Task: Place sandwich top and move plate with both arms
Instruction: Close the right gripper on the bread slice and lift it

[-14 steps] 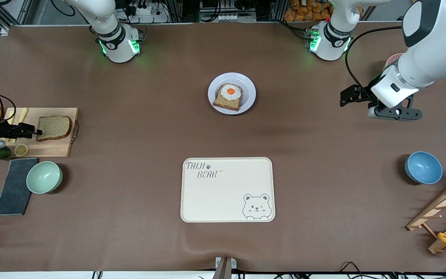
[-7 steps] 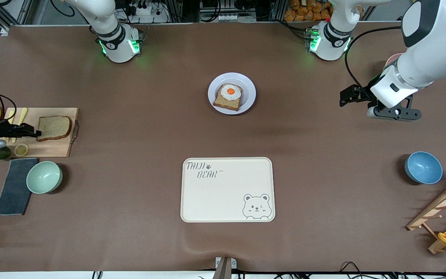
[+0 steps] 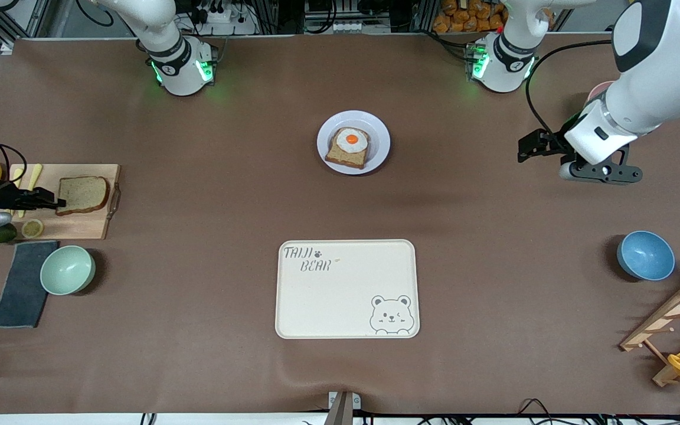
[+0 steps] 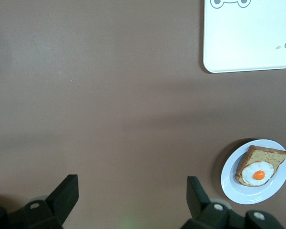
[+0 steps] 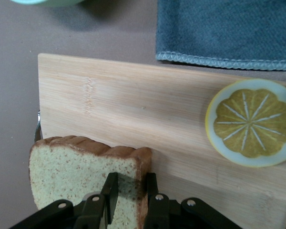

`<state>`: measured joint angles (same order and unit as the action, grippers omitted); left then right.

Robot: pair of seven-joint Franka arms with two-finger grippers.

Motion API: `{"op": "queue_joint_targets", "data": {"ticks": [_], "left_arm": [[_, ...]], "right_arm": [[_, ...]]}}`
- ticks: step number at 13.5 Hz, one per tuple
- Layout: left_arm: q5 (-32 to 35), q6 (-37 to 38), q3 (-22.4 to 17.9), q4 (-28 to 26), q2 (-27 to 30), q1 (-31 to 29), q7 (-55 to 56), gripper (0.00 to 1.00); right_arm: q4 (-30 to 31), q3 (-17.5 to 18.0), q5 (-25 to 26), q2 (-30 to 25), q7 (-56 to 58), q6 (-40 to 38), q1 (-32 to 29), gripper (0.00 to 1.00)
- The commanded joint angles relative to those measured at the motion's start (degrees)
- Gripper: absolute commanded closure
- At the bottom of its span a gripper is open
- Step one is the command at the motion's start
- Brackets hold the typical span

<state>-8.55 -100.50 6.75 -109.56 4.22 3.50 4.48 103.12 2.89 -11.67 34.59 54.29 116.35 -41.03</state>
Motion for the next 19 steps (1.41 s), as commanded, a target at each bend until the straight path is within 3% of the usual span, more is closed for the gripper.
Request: {"op": "queue_joint_targets", "data": {"ticks": [1,2,4,9,14,19], "left_arm": [[-0.50,-0.31,0.37,-0.39,0.53,-0.34,0.62,0.00],[-0.59,-0.31,0.37,-0.39,0.44,-0.25,0.70,0.00],[-0.59,-0.31,0.37,-0.39,0.53,-0.16,0.71,0.00],[-0.50,-0.31,0.37,-0.39,0.44,-0.16,0.62,0.00],[-0.50,-0.31,0.37,-0.39,0.44,-0.08,0.62,0.00],[-0.50,-0.31,0.37,-0.39,0.44,-0.16,0.62,0.00]], "right_arm": [[-0.64,1.15,-1.07,0.83,2.21,-0.16,-2.03,0.70],[-0.64,1.15,-1.07,0.91,2.39,-0.07,-2.03,0.75],[-0.64,1.15,-1.07,1.00,2.48,0.02,-2.12,0.99],[-1.16,1.24,-1.07,0.74,2.22,-1.12,-1.42,1.00],[-6.08,1.77,-1.16,0.04,0.46,-11.74,0.16,1.00],[-9.87,6.50,-1.33,-1.28,-5.50,-20.28,0.34,1.00]]}}
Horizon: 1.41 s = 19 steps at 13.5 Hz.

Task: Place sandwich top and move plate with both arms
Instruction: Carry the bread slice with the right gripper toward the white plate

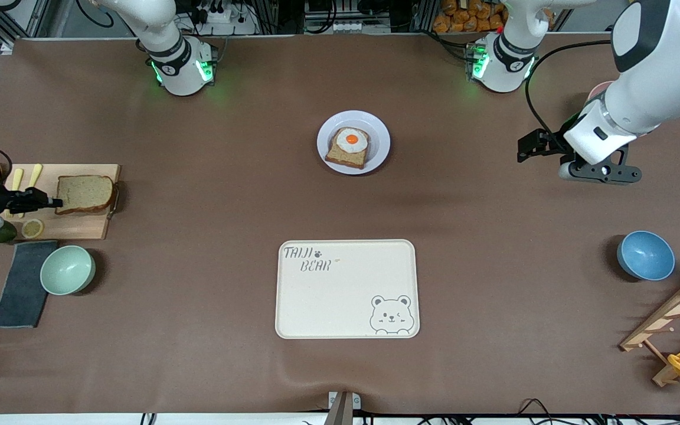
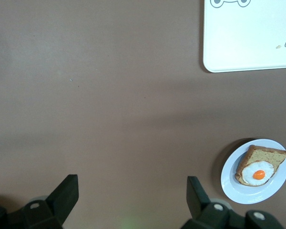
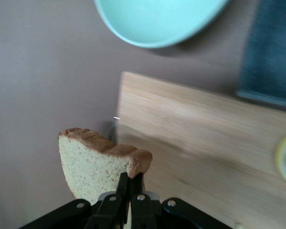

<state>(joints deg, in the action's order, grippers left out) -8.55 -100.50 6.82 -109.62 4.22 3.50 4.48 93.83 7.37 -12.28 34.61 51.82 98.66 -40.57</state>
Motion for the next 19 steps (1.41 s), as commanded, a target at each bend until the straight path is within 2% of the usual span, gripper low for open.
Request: {"op": "queue_joint_targets", "data": {"ticks": [1,2,6,9,10,15,19], "left_arm": [[-0.59,-0.31,0.30,-0.34,0.44,-0.08,0.62,0.00],[-0.50,-0.31,0.30,-0.34,0.44,-0.16,0.62,0.00],[-0.50,-0.31,0.30,-0.34,0.35,-0.08,0.62,0.00],[-0.50,-0.31,0.30,-0.34,0.35,-0.16,0.62,0.00],[-0.50,-0.31,0.30,-0.34,0.27,-0.17,0.62,0.00],[-0.42,-0.31,0.30,-0.34,-0.09,-0.17,0.62,0.00],[-0.33,-0.31,0.30,-0.34,-0.18,-0.17,0.53,0.00]], "right_arm": [[-0.23,2.82,-2.81,-1.91,-3.91,-3.73,-0.04,1.00],[0.30,2.83,-5.44,-2.00,-4.18,-5.13,0.14,1.00],[2.14,3.00,-9.15,-3.84,-7.76,-5.58,4.16,1.00],[8.36,3.00,-13.98,-9.28,-14.10,-4.62,9.79,1.00],[11.44,2.91,-16.95,-11.21,-14.29,-2.96,11.46,1.00],[24.71,2.91,-25.40,-19.31,-19.55,7.93,22.79,1.00],[28.69,3.00,-29.02,-20.81,-23.87,13.66,30.62,1.00]]}}
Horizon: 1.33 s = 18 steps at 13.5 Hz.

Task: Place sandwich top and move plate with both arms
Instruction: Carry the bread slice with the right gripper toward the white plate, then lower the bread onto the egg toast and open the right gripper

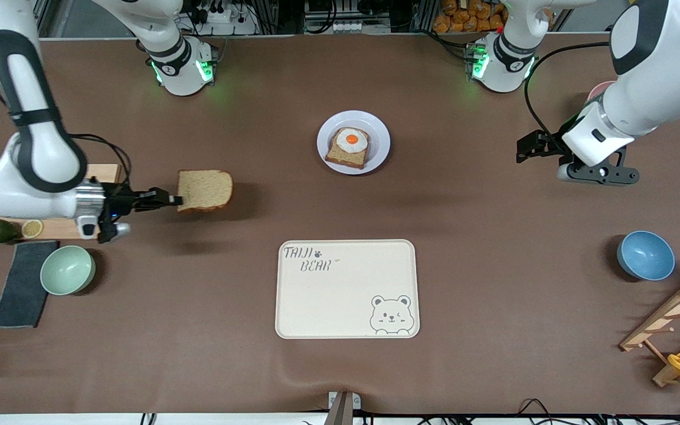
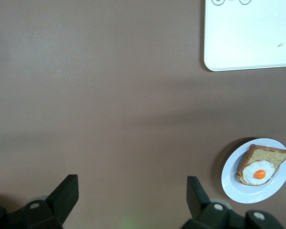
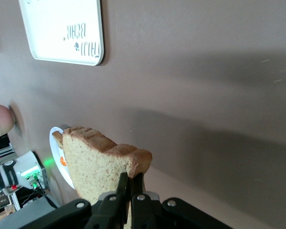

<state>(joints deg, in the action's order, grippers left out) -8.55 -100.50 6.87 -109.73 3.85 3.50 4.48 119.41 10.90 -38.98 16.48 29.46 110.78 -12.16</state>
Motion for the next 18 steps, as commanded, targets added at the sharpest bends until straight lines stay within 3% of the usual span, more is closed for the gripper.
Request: {"op": "queue_joint_targets", "data": {"ticks": [1,6,8,12,18], "left_arm": [[-0.33,-0.31,0.25,-0.22,0.20,-0.16,0.62,0.00],[-0.33,-0.31,0.25,-0.22,0.11,-0.25,0.53,0.00],[-0.33,-0.31,0.25,-0.22,0.02,-0.34,0.62,0.00],[-0.33,-0.31,0.25,-0.22,-0.07,-0.43,0.53,0.00],[-0.33,-0.31,0.25,-0.22,-0.16,-0.52,0.62,0.00]], "right_arm": [[3.46,-0.61,-3.46,-2.59,-1.69,1.97,4.49,1.00],[6.09,-0.53,-6.28,-2.68,-10.98,8.30,14.51,1.00],[6.97,-0.61,-10.49,-2.59,-11.44,8.48,17.24,1.00],[8.03,-0.61,-11.64,-2.33,-11.44,11.37,22.43,1.00],[9.26,-0.61,-22.97,-1.71,-11.53,22.09,35.96,1.00]]}}
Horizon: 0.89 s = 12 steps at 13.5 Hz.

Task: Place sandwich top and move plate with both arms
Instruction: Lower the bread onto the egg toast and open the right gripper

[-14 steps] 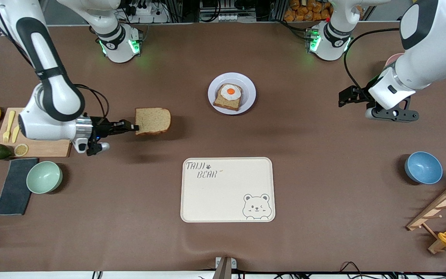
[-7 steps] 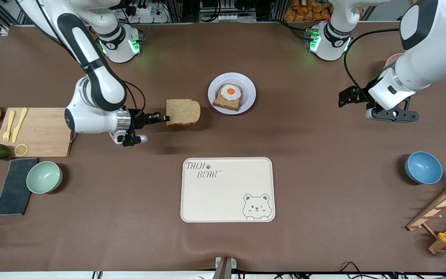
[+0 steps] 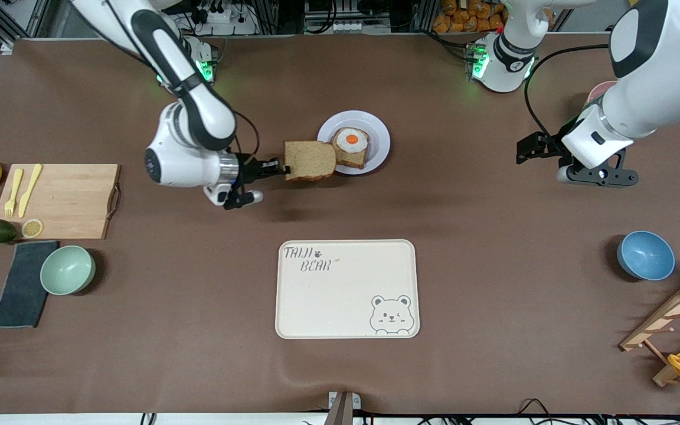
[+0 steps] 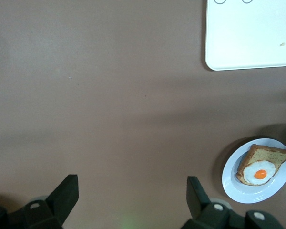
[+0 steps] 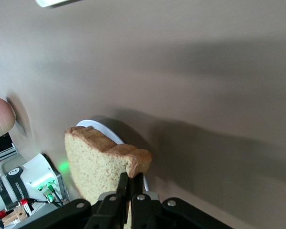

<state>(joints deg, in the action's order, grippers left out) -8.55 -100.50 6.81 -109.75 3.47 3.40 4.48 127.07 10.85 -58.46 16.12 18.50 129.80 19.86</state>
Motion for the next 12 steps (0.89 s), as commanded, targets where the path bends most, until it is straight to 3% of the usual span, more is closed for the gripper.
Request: {"op": "queue_joint_targets", "data": {"ticks": [1,7,12], "left_arm": [[-0.33,-0.22,0.31,-0.21,0.22,-0.41,0.62,0.00],[-0.33,0.31,0.31,-0.21,0.31,-0.41,0.62,0.00],[-0.33,0.31,0.31,-0.21,0.31,-0.50,0.62,0.00]], "right_arm": [[2.65,-0.57,-4.03,-1.18,-0.58,5.18,5.35,1.00],[4.77,-0.57,-10.70,-0.74,-0.58,13.27,14.67,1.00],[5.47,-0.57,-13.78,-0.56,-0.58,15.66,18.46,1.00]]}}
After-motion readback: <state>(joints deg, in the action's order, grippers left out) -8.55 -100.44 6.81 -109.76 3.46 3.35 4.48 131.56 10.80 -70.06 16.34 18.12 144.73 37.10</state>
